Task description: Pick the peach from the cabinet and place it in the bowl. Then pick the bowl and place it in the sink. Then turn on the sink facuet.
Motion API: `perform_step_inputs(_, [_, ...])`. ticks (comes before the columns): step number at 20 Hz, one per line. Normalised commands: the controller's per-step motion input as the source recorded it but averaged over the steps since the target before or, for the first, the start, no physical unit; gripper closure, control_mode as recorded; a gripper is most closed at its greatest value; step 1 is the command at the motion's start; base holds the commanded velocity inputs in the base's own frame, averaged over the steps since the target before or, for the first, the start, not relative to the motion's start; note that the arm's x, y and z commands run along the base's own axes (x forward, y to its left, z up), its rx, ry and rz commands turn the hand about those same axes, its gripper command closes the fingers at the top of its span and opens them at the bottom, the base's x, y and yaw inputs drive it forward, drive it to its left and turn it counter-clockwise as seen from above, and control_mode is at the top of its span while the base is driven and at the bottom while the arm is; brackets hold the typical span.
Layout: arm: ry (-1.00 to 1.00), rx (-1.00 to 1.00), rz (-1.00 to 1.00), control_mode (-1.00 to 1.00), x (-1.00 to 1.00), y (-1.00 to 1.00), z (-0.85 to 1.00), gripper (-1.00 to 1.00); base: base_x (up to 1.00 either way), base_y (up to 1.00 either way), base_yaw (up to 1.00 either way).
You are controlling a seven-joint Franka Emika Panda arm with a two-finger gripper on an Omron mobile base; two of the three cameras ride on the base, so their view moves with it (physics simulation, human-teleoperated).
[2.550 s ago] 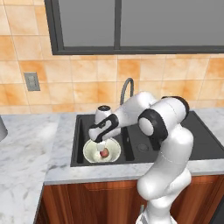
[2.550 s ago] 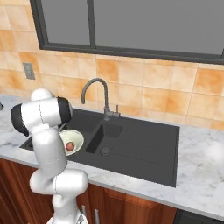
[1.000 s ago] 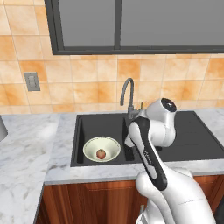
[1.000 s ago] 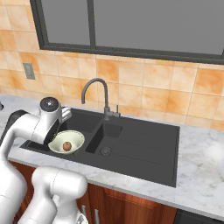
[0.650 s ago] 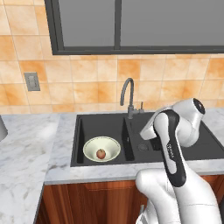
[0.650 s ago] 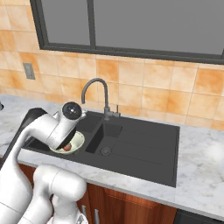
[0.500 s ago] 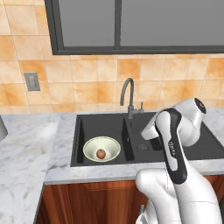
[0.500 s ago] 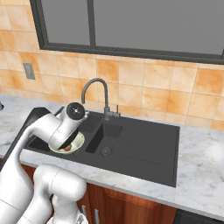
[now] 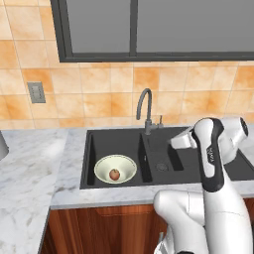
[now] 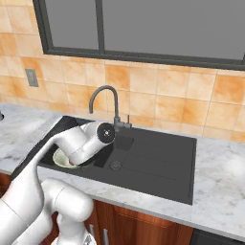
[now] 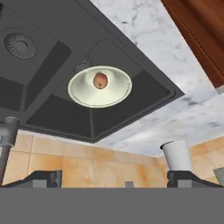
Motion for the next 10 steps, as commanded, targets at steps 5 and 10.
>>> perform_step_inputs(5, [0.22, 0.56, -0.42, -1.00, 0.00, -0.05, 0.53, -1.00, 0.00, 0.00, 0.00])
perform_step_inputs(10, [0.38, 0.52, -0.45, -1.00, 0.00, 0.00, 0.40, -1.00, 0.00, 0.00, 0.00])
